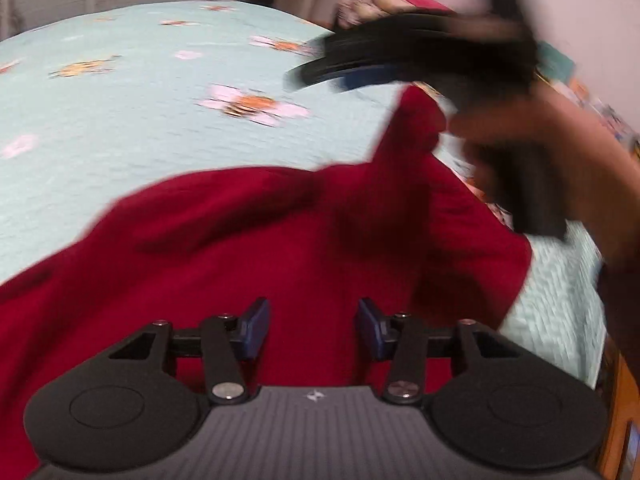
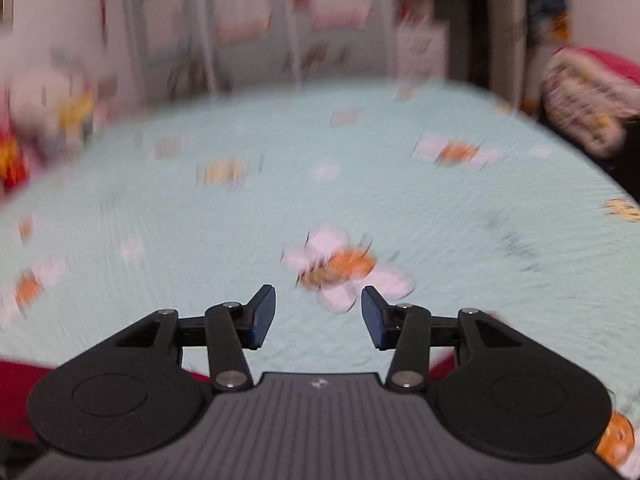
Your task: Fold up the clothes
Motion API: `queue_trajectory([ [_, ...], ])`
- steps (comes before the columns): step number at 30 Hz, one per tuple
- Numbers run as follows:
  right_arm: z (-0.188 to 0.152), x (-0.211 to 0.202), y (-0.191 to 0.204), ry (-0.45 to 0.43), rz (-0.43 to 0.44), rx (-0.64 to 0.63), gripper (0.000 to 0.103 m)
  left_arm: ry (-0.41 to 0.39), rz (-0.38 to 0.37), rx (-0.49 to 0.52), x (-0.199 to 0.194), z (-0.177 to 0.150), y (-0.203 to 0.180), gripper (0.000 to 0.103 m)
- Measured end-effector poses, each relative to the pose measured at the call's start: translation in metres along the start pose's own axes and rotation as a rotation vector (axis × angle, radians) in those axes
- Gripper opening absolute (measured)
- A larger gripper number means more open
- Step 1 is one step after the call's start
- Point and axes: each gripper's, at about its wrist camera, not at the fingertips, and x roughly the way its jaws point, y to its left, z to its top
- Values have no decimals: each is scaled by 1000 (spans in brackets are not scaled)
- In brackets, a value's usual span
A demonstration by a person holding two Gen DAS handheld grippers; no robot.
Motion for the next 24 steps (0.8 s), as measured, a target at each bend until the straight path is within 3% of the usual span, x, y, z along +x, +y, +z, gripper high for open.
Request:
queue_trajectory([
  [2, -3, 13, -2, 73, -93, -15, 46, 18, -54, -5, 0, -4, 0, 46],
  [4, -21, -11, -28, 42, -159, 67, 46, 20, -122, 3, -8, -11, 1, 45],
  [7, -75, -71, -89, -29, -201, 297, 48, 1, -195, 29, -29, -26, -1, 45],
  [9, -118, -108, -130, -94, -153, 501, 48, 3, -229, 3, -40, -37, -1, 45],
  [11, -154, -141, -162, -208, -30, 704, 49, -2, -246, -33, -54, -48, 4, 48],
  [15, -194, -181, -182, -361, 3, 869, 50, 15, -243, -134, -72, -67, 21, 48],
  [19, -197, -149, -189, -272, 55, 937, 53, 11, -260, -293, -86, -83, 43, 49],
  [24, -197, -108, -200, -260, 55, 1038, 53, -4, -290, -527, -101, -101, 73, 50],
])
